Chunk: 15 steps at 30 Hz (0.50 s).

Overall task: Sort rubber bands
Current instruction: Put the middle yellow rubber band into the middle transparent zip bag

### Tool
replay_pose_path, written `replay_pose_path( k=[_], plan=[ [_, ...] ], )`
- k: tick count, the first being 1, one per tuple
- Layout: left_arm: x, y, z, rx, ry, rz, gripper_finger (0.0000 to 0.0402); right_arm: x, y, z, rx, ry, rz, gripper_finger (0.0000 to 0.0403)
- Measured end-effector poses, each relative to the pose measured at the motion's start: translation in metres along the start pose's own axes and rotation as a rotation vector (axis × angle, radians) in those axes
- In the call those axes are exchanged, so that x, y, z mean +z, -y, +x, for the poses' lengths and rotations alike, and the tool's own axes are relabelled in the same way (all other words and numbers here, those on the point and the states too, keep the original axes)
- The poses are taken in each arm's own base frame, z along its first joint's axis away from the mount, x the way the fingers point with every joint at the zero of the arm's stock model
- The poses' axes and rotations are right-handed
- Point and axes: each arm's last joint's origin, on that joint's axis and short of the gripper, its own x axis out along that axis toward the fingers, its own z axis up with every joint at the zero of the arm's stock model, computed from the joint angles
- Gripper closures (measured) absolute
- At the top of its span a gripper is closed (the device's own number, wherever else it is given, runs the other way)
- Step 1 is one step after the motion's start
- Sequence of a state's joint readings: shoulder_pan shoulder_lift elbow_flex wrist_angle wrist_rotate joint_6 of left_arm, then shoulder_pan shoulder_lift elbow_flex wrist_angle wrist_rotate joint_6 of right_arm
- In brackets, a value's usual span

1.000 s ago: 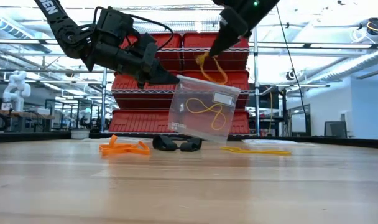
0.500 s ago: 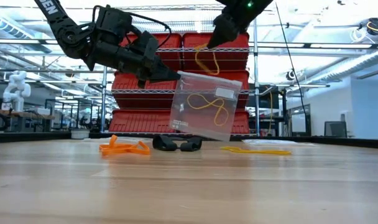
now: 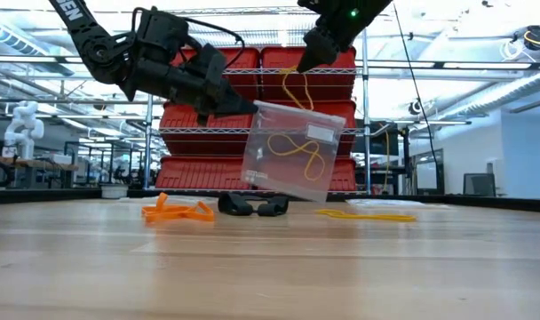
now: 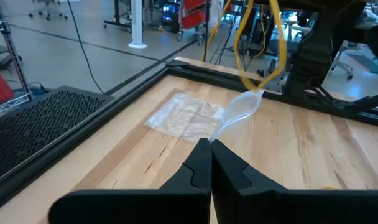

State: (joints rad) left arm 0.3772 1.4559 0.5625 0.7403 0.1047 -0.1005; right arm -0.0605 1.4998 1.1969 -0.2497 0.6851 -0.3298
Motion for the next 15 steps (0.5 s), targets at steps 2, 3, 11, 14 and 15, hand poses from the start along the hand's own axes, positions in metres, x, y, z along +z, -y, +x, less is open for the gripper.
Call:
replay_pose_path(
  k=[2, 3, 11, 14, 15],
  plan=[
    [0.0008, 0.0000, 0.0000, -0.001, 0.008, 0.001, 0.0402, 0.0000, 0.0000, 0.0000, 0.000, 0.000, 0.000, 0.0403],
    [0.0012, 0.0002, 0.0000, -0.001, 0.012, 0.001, 0.0402, 0.0000, -0.0001, -0.0001, 0.001, 0.000, 0.000, 0.0403],
    [0.0039, 0.0003, 0.0000, -0.005, 0.039, -0.022, 0.0402, -0.0015, -0.0023, 0.0050, 0.002, -0.013, -0.007, 0.0403],
    [0.0039, 0.0003, 0.0000, -0.005, 0.039, -0.023, 0.0402, -0.0020, -0.0027, 0.0064, 0.001, -0.016, -0.010, 0.0403],
    [0.0039, 0.0004, 0.0000, -0.005, 0.040, -0.025, 0.0402, -0.0021, -0.0027, 0.0064, 0.001, -0.017, -0.010, 0.0403]
  ],
)
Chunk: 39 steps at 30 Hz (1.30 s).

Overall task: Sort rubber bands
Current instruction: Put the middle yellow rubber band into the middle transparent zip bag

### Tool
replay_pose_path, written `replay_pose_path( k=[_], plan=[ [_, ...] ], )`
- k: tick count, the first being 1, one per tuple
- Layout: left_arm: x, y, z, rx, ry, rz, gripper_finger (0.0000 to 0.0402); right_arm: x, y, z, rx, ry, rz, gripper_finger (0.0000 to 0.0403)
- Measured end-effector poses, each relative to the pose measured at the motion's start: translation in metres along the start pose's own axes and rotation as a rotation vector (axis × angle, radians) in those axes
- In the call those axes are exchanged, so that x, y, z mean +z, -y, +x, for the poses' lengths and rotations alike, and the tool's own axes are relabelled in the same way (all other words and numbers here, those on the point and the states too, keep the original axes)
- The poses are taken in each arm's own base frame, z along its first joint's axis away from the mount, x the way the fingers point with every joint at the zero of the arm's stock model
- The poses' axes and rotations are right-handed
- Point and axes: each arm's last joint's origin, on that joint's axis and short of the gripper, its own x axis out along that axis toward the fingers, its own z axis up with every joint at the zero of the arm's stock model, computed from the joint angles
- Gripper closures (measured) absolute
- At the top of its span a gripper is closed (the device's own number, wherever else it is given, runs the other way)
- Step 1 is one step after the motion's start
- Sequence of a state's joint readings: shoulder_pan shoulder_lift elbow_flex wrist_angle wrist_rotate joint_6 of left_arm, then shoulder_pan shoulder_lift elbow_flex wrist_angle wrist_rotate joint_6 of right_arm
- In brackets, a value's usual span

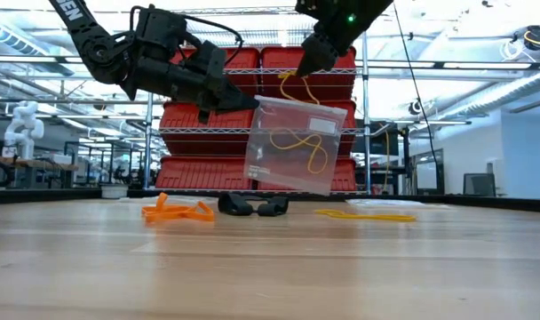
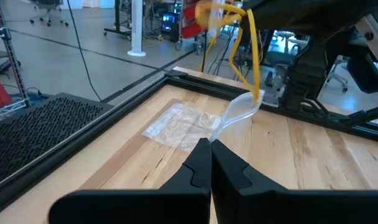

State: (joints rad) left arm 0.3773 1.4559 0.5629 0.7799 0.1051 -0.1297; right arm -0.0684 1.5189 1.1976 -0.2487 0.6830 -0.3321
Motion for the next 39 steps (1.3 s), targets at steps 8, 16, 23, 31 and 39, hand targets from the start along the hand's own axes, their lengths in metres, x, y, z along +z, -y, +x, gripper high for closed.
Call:
replay_pose_path(
  k=[8, 16, 23, 31, 39],
  plan=[
    [0.000, 0.000, 0.000, 0.000, -0.001, -0.023, 0.0402, 0.000, -0.001, 0.000, 0.001, -0.002, 0.001, 0.0403],
    [0.000, 0.000, 0.000, 0.001, -0.002, -0.024, 0.0402, -0.003, -0.006, -0.003, 0.025, -0.026, 0.022, 0.0403],
    [0.000, 0.000, 0.000, 0.004, -0.002, -0.024, 0.0402, -0.004, -0.015, -0.010, 0.061, -0.041, 0.056, 0.0403],
    [0.000, 0.000, 0.000, 0.010, -0.001, -0.024, 0.0402, -0.008, -0.024, -0.002, 0.130, -0.067, 0.076, 0.0403],
    [0.000, 0.000, 0.000, 0.007, -0.001, -0.023, 0.0402, -0.017, -0.033, 0.020, 0.182, -0.124, 0.062, 0.0403]
  ],
)
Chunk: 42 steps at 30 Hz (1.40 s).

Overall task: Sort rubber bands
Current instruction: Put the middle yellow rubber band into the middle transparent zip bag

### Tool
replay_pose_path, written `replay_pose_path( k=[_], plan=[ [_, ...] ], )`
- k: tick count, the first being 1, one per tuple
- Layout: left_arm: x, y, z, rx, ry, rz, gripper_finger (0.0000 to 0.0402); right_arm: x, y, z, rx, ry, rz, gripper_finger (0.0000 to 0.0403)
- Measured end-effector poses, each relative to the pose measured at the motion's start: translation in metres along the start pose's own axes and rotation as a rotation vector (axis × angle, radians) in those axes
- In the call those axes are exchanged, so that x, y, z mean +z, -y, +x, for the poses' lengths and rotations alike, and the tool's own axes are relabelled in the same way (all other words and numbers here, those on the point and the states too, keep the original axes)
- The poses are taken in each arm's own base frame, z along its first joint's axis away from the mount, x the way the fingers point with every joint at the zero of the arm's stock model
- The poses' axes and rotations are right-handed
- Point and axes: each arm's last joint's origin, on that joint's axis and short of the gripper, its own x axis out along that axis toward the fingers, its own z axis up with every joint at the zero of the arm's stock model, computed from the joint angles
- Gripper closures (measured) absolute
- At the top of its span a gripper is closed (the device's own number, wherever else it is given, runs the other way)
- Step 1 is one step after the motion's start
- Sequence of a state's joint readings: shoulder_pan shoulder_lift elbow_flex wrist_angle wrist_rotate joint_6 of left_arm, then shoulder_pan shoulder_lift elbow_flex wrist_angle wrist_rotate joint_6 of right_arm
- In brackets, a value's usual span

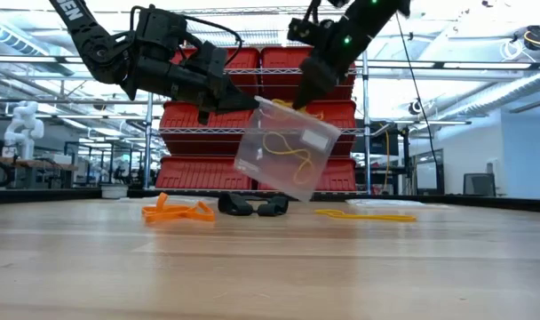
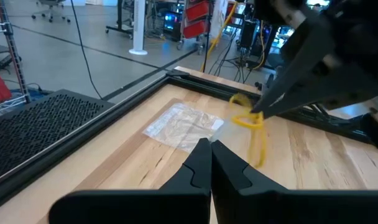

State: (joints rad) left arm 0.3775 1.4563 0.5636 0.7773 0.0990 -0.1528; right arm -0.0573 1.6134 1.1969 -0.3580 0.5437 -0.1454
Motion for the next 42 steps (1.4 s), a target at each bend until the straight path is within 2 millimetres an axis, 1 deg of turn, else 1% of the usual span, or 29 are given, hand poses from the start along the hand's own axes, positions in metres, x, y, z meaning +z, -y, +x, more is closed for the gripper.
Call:
replay_pose_path(
  k=[9, 16, 19, 21, 24, 29, 32, 36, 42],
  plan=[
    [0.000, 0.002, 0.000, -0.051, -0.009, 0.005, 0.0402, -0.001, 0.013, 0.009, 0.074, 0.008, 0.046, 0.0403],
    [0.000, 0.002, 0.000, -0.074, -0.012, 0.010, 0.0402, -0.004, 0.025, 0.017, 0.229, 0.012, 0.145, 0.0403],
    [0.000, 0.003, 0.000, -0.091, -0.014, 0.011, 0.0402, -0.005, 0.030, 0.020, 0.269, 0.008, 0.194, 0.0401],
    [-0.001, 0.003, 0.000, -0.096, -0.015, 0.010, 0.0402, -0.006, 0.032, 0.021, 0.270, 0.003, 0.202, 0.0392],
    [-0.001, 0.003, 0.000, -0.108, -0.018, 0.008, 0.0402, -0.006, 0.033, 0.019, 0.270, 0.009, 0.190, 0.0366],
    [-0.002, 0.003, 0.000, -0.111, -0.035, 0.002, 0.0401, 0.006, 0.039, 0.009, 0.298, -0.002, 0.184, 0.0312],
    [-0.003, 0.003, 0.000, -0.109, -0.046, 0.000, 0.0402, 0.014, 0.045, 0.002, 0.304, -0.010, 0.169, 0.0287],
    [-0.004, 0.003, 0.000, -0.123, -0.052, 0.000, 0.0401, 0.022, 0.051, -0.006, 0.348, -0.010, 0.151, 0.0273],
    [-0.004, 0.005, 0.000, -0.134, -0.054, 0.004, 0.0402, 0.018, 0.057, -0.005, 0.442, -0.049, 0.172, 0.0278]
  ],
)
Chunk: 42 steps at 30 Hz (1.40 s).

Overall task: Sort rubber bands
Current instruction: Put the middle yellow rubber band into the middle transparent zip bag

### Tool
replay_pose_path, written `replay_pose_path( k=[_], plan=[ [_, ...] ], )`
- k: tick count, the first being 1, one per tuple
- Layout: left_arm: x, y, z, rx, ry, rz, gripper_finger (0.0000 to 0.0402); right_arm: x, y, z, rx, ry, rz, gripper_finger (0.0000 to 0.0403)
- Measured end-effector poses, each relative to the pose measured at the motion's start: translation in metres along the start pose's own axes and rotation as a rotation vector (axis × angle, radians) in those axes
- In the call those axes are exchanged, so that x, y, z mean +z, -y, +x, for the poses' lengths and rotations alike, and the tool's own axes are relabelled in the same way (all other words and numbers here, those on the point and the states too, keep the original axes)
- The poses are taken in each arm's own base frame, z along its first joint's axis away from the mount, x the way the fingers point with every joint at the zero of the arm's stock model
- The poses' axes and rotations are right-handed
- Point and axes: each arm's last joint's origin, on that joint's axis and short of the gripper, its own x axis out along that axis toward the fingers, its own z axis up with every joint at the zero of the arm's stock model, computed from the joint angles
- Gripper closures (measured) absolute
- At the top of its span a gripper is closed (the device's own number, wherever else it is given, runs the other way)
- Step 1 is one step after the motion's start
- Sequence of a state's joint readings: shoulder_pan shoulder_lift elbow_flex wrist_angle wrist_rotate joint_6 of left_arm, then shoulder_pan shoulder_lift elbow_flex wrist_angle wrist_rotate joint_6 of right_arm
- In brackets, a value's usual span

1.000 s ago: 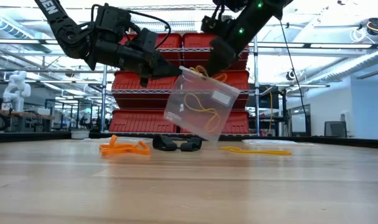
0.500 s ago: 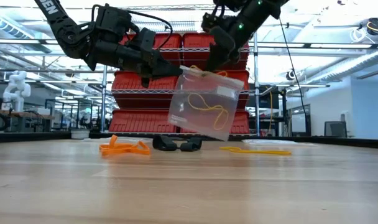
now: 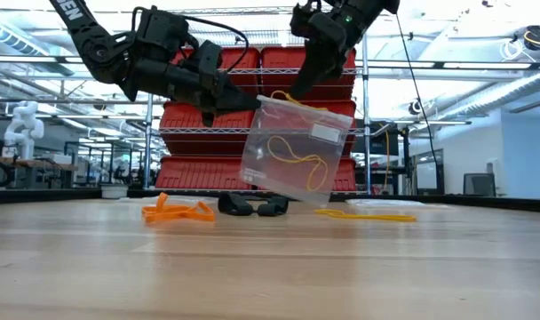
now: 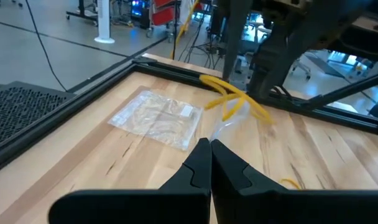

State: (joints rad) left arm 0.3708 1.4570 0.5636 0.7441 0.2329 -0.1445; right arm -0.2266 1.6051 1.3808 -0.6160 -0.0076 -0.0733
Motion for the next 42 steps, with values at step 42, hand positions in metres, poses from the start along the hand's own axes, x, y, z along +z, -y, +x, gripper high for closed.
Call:
replay_pose_path(
  k=[42],
  plan=[
    [-0.002, -0.002, 0.000, 0.053, -0.012, -0.010, 0.0401, 0.000, -0.019, 0.023, -0.092, -0.020, -0.043, 0.0403]
  ],
)
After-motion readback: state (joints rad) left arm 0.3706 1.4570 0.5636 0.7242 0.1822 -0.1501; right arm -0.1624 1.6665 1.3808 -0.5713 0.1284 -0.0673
